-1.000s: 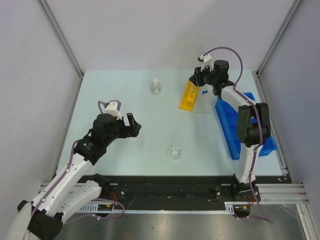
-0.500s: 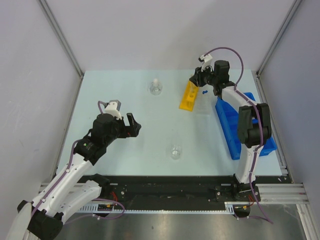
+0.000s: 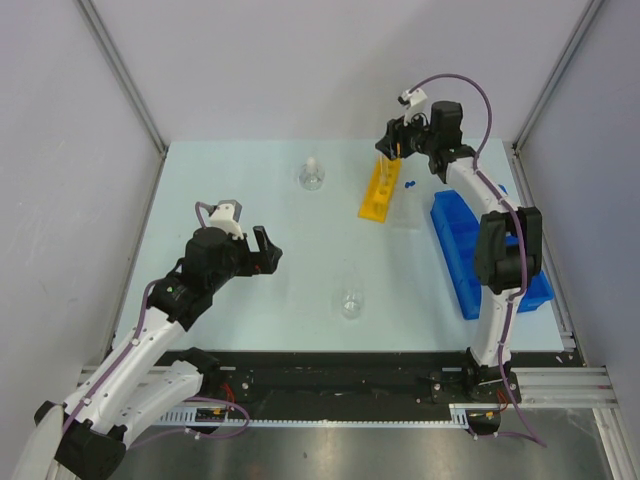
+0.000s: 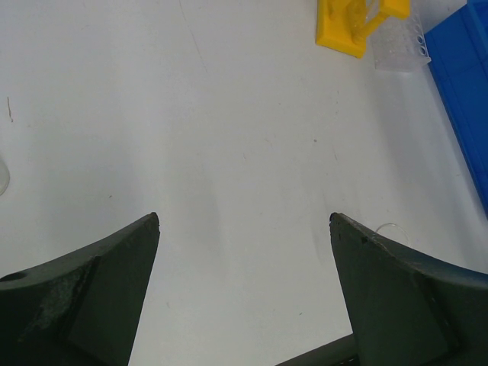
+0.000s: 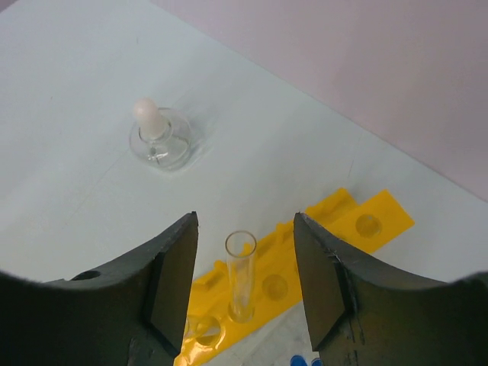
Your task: Organize the chemistry lab equipment
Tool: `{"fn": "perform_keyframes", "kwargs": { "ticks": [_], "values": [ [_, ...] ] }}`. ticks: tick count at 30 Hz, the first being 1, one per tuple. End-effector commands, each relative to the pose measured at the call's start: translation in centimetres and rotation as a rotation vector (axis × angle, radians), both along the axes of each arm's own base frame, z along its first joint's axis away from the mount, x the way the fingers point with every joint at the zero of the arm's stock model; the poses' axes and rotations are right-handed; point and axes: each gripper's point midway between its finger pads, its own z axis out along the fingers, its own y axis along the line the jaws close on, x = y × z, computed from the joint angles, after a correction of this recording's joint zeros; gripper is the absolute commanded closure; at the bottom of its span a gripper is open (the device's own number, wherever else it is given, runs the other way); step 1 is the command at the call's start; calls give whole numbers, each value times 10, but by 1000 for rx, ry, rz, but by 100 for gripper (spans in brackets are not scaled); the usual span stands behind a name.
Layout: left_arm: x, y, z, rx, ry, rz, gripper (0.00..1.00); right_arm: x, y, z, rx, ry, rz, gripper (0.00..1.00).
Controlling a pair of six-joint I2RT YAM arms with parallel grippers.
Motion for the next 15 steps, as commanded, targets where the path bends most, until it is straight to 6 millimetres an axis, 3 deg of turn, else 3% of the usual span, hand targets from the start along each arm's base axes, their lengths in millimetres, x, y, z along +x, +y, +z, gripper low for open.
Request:
{"fn": "perform_keyframes", "kwargs": {
  "ticks": [1,2,4,6,15],
  "values": [
    [4,-2,13,-18,-47,-10,3,3,2,21,-29,26,19,42],
    [3,-2,14,-20,-48,-11,3,6,3,12,-37,54,19,42],
    [3,-2,14,-22,-47,-14,3,8,2,17,-65,82,5,42],
    [3,-2,14,-22,-49,-14,3,8,1,-1,-109,145,-5,42],
    [3,-3,15,-21,-49,-18,3,6,7,-8,-213,161,-9,44]
  ]
}}
